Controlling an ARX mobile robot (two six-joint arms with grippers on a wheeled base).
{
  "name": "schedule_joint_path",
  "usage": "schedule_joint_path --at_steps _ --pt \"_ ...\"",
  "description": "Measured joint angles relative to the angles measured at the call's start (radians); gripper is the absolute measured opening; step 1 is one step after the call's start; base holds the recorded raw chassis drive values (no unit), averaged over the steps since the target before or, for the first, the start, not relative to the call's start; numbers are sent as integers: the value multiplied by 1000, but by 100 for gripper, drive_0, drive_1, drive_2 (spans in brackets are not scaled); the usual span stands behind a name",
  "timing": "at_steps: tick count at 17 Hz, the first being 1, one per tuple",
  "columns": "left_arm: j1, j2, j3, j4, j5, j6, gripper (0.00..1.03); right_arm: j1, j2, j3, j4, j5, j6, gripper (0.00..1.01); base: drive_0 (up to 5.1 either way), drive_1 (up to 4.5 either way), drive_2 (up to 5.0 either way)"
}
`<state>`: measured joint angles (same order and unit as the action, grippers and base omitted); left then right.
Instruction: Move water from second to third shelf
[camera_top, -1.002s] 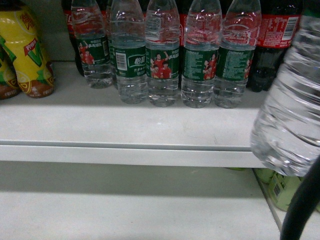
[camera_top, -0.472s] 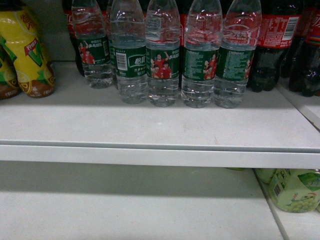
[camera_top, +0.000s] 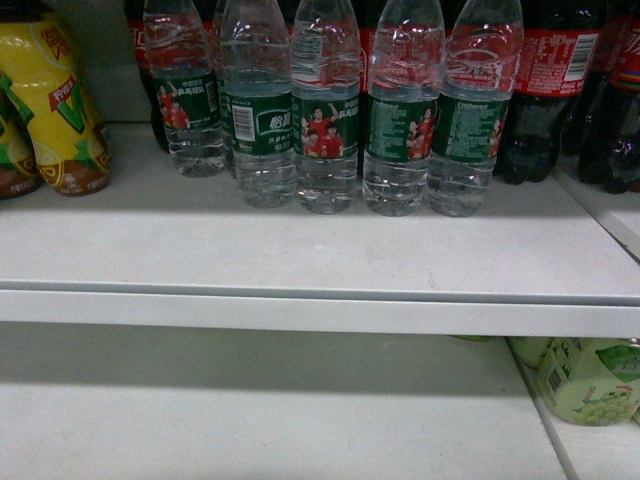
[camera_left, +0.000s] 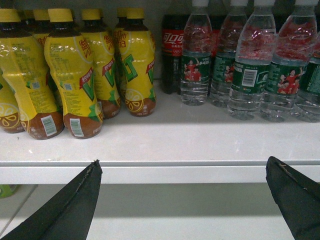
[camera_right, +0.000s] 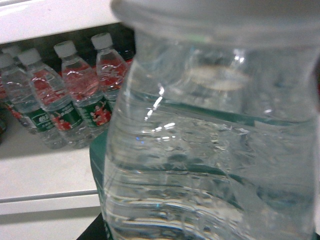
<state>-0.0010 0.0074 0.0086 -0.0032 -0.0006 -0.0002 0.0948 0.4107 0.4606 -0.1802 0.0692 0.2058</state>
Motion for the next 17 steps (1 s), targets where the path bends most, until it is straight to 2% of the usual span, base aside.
schedule_joint_path --at_steps 6,9,17 --pt "0 0 0 0 0 0 98 -13 0 0 -3 -2 0 43 0 0 0" --pt "0 0 0 0 0 0 98 -19 0 6 -24 -47 14 43 0 0 0" --pt "0 0 0 -1 0 0 98 -18 0 9 -23 -47 16 43 0 0 0"
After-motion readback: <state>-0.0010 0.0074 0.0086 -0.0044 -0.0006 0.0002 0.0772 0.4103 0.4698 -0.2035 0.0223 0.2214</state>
